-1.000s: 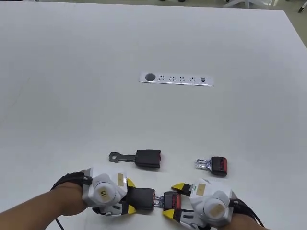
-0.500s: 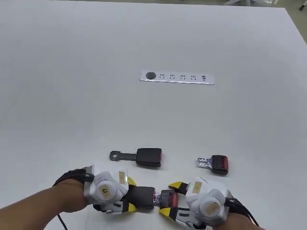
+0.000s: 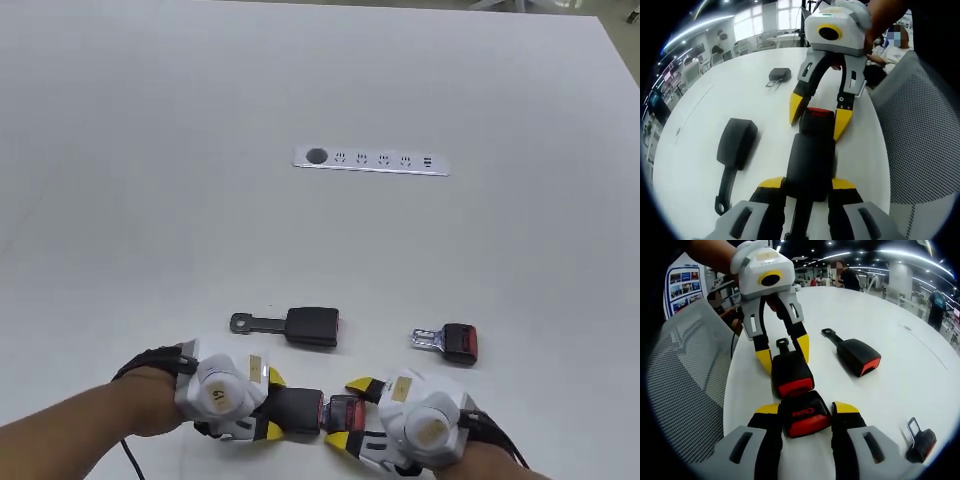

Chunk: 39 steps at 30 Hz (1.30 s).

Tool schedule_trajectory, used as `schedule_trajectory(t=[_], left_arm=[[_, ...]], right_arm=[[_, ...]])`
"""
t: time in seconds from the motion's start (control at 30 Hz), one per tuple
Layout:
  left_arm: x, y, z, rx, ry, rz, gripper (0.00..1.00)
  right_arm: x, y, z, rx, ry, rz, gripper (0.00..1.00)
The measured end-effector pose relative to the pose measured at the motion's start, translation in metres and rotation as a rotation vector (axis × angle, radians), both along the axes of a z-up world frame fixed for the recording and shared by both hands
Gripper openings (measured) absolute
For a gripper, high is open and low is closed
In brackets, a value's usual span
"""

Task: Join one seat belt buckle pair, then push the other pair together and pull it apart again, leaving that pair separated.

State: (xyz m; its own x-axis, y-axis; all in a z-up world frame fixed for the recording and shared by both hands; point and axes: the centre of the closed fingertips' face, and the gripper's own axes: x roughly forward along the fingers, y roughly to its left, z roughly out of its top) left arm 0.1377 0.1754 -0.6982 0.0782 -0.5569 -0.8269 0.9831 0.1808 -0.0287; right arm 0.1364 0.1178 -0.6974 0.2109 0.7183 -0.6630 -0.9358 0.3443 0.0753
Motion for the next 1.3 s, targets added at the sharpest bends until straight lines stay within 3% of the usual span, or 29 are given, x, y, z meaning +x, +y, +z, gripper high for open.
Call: schedule_trajectory(t=[0.37, 0.7, 1.3], left_arm=[[0.0019, -0.0042, -0.0004, 0.002, -0.009, -0.025, 0.33], [-0.0001, -0.0078, 0.0047, -0.024, -0.016, -0.036, 0.33], [-0.0028, -0.0053, 0.0068, -0.086, -0.016, -0.082, 0.32]], right_arm=[[0.0022, 0.001, 0.0008, -0.031, -0.011, 0.063, 0.37], [0.0034, -0.0024, 0.0023, -0.047, -0.015, 0.127, 0.36], [0.0015, -0.0059, 0.0029, -0.024, -0.032, 0.174, 0.35]])
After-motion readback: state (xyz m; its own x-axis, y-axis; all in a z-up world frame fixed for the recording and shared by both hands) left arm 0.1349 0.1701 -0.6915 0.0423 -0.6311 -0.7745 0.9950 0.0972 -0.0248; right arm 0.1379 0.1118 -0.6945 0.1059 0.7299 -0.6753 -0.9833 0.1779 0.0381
